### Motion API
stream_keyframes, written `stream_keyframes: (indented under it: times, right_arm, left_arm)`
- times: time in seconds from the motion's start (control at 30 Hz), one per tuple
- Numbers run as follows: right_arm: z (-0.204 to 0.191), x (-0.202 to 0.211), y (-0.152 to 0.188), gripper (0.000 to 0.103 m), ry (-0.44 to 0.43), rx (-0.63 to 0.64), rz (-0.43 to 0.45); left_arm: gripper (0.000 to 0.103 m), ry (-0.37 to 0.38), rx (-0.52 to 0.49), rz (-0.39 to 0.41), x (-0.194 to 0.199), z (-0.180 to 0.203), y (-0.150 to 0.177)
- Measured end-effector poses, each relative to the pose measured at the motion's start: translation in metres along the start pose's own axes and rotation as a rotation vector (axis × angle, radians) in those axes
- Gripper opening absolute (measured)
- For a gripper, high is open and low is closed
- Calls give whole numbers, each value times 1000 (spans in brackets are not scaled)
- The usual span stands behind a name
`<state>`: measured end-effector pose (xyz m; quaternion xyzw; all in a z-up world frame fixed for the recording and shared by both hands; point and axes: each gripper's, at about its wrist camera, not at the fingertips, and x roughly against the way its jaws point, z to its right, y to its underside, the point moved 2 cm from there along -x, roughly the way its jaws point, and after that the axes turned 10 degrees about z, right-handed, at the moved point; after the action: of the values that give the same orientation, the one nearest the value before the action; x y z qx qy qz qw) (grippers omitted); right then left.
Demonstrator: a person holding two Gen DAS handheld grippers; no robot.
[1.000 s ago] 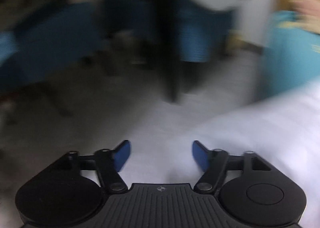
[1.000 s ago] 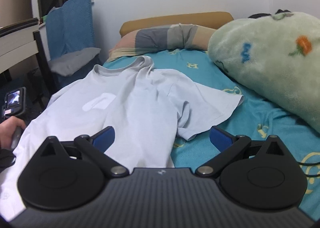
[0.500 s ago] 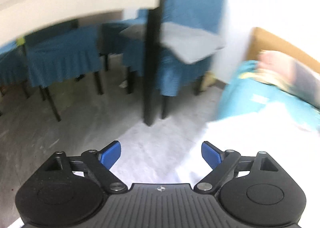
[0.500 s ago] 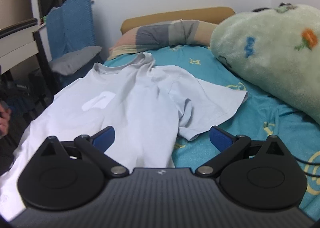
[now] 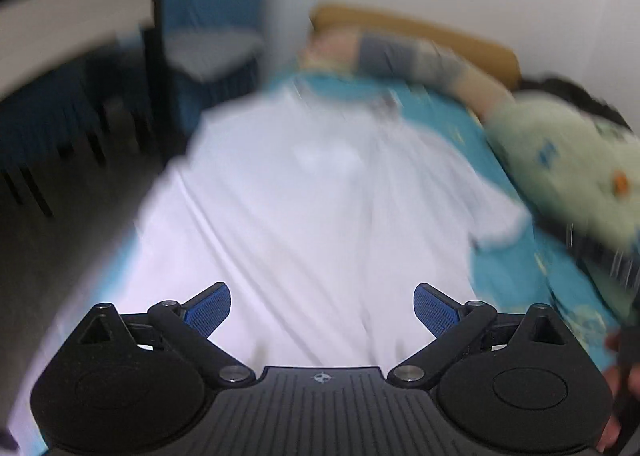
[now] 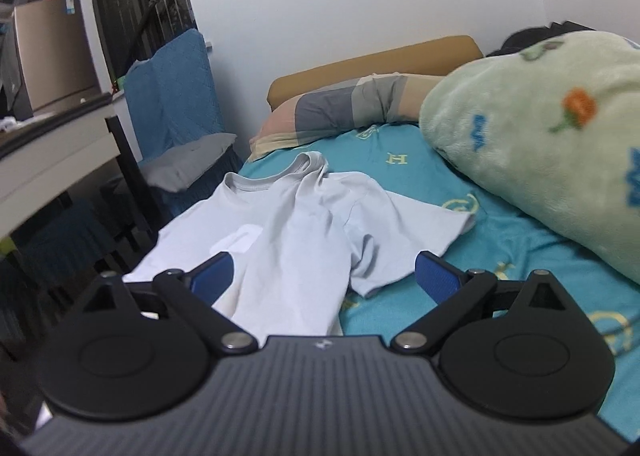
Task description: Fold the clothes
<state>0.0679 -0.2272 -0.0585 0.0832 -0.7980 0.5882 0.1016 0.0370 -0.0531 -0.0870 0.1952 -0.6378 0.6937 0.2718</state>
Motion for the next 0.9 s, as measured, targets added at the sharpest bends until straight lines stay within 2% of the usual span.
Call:
stream_keyframes:
  times: [0.07, 0.1, 0.2, 0.3, 0.4, 0.47, 0.53, 0.57, 0.77, 0.8, 0.87, 0.9]
  right_arm:
    - [1, 21, -4, 99, 12, 8, -20]
    - [4, 30, -6, 99, 11, -8, -25]
    - [19, 51, -14, 99, -2, -95, -33]
    - [34, 44, -17, 99, -10, -202, -51]
    - [45, 7, -17, 99, 17, -219, -87]
    - [52, -22, -17, 97, 41, -214, -114]
    - [65, -54, -13, 87, 70, -226, -129]
    - [71, -70, -11, 82, 85, -233, -136]
    - [115, -167, 15, 83, 218, -248, -160]
    - [120, -180, 20, 82, 227, -253, -162]
    - [129, -202, 30, 72, 219, -263, -159]
    - [131, -208, 32, 71, 219, -246, -135]
  left_arm:
    - [88, 44, -17, -73, 1, 13, 23]
    - [88, 55, -45, -100, -4, 15, 29]
    - [86, 62, -108, -138, -8, 19, 39]
    - [83, 85, -108, -171, -9, 14, 46]
    - [73, 78, -131, -212, -19, 9, 58]
    - [63, 87, -131, -247, -32, 0, 63]
    - [57, 107, -111, -246, -39, -4, 64]
    - [49, 116, -102, -245, -42, -6, 65]
    - [20, 195, -96, -207, -49, -9, 58]
    - [19, 206, -102, -199, -48, -10, 58]
    - [13, 231, -130, -184, -46, -9, 59]
    - [12, 242, -144, -178, -44, -8, 59]
